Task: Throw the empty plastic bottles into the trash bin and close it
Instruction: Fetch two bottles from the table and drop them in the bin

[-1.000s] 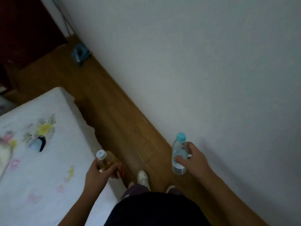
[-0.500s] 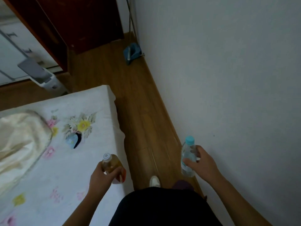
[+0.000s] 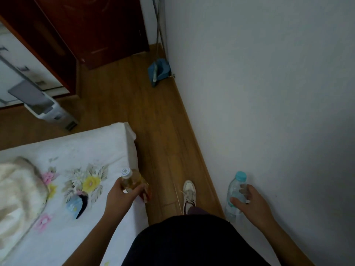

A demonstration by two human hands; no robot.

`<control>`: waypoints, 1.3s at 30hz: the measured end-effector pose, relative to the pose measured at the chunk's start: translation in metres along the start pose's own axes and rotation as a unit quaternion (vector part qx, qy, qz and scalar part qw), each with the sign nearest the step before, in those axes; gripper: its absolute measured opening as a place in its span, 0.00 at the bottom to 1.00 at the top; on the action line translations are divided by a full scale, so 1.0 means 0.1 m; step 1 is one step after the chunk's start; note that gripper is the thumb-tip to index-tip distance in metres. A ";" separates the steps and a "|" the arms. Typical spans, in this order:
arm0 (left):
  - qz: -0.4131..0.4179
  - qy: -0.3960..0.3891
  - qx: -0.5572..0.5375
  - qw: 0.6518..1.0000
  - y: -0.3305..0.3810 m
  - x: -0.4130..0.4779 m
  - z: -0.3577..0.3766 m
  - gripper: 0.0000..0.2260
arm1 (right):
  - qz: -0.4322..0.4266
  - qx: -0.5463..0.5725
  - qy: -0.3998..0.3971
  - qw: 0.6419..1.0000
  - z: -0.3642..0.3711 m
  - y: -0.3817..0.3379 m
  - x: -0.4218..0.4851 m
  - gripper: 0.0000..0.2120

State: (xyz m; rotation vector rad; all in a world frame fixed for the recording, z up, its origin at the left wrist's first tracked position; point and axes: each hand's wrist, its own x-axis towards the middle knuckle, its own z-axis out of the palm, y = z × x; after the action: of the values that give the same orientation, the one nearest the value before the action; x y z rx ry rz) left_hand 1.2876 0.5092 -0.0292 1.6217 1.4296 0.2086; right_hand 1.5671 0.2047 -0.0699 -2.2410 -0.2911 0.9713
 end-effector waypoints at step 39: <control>-0.050 0.051 -0.086 0.994 2.25 5.96 -1.87 0.22 | -0.100 -0.075 -0.066 0.990 1.37 -5.63 4.98 0.20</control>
State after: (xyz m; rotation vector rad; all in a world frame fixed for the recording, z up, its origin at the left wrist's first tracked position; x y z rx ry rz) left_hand 1.5042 1.1372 -0.0221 1.4147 1.5222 0.3509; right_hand 1.8496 0.9141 -0.0494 -2.2321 -0.6549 1.0183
